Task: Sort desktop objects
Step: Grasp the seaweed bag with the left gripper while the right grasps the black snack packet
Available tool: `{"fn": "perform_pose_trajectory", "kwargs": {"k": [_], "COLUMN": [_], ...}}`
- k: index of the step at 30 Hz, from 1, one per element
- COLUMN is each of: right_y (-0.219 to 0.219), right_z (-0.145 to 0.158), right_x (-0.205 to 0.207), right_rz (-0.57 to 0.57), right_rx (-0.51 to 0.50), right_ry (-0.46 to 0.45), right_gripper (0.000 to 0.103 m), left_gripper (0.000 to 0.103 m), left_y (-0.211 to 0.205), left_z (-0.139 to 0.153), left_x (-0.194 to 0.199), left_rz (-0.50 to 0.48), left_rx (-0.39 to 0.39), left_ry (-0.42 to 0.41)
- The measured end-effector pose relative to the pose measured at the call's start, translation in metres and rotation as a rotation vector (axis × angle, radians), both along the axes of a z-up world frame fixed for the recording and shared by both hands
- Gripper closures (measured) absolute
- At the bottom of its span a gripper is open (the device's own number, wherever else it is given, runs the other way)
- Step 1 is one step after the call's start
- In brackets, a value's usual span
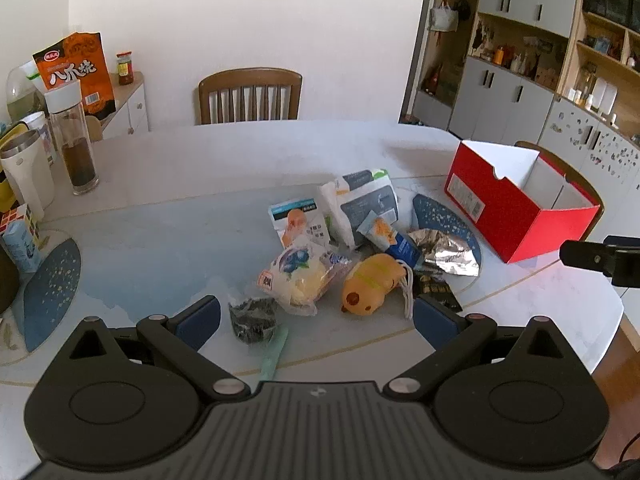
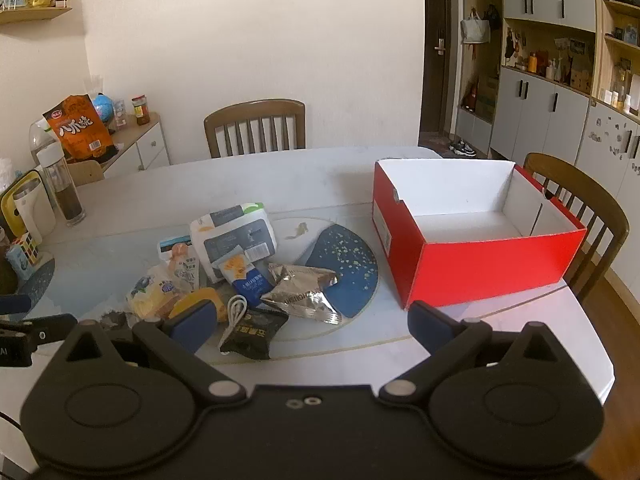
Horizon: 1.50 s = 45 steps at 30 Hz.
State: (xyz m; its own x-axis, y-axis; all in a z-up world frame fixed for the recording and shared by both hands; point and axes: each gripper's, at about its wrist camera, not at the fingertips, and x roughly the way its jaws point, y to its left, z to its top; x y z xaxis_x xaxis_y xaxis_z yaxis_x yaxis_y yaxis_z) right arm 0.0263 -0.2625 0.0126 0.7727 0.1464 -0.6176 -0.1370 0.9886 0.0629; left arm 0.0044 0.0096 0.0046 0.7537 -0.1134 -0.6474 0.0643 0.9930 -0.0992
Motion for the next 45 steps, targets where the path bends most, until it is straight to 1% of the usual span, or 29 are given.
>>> {"fn": "perform_pose_trajectory", "kwargs": {"k": [7, 12, 14, 17, 19, 21, 24, 29, 31, 38, 41, 45], "right_y": [0.008, 0.016, 0.018, 0.02, 0.021, 0.022, 0.025, 0.033, 0.036, 0.05, 0.056, 0.059], "right_z": [0.001, -0.001, -0.003, -0.007, -0.011, -0.017, -0.026, -0.042, -0.048, -0.07, -0.08, -0.088], "right_x": [0.003, 0.005, 0.008, 0.014, 0.018, 0.023, 0.03, 0.04, 0.044, 0.062, 0.069, 0.077], "right_rz": [0.004, 0.02, 0.026, 0.027, 0.028, 0.028, 0.037, 0.061, 0.074, 0.115, 0.124, 0.118], "right_rx": [-0.001, -0.005, -0.002, 0.003, 0.006, -0.002, -0.009, -0.014, -0.014, -0.039, -0.049, -0.043], "right_ry": [0.0, 0.003, 0.006, 0.013, 0.018, 0.029, 0.049, 0.08, 0.094, 0.122, 0.147, 0.168], "right_gripper": [0.001, 0.001, 0.001, 0.001, 0.002, 0.002, 0.003, 0.004, 0.007, 0.008, 0.012, 0.014], "left_gripper": [0.0, 0.0, 0.0, 0.0, 0.0, 0.0, 0.0, 0.0, 0.0, 0.001, 0.001, 0.001], "left_y": [0.007, 0.01, 0.013, 0.02, 0.022, 0.021, 0.022, 0.027, 0.03, 0.034, 0.036, 0.037], "left_z": [0.0, -0.002, -0.005, -0.013, -0.02, -0.028, -0.041, -0.056, -0.061, -0.076, -0.083, -0.088], "left_x": [0.004, 0.01, 0.015, 0.024, 0.029, 0.034, 0.041, 0.052, 0.057, 0.07, 0.075, 0.077], "left_rz": [-0.02, -0.034, -0.021, 0.001, 0.001, -0.002, 0.005, 0.016, 0.021, 0.033, 0.038, 0.039], "left_rx": [-0.015, -0.012, -0.001, -0.006, 0.009, 0.04, 0.06, 0.06, 0.053, 0.057, 0.067, 0.07], "left_ry": [-0.011, -0.016, -0.023, -0.013, -0.004, 0.004, 0.02, 0.042, 0.05, 0.07, 0.082, 0.088]}}
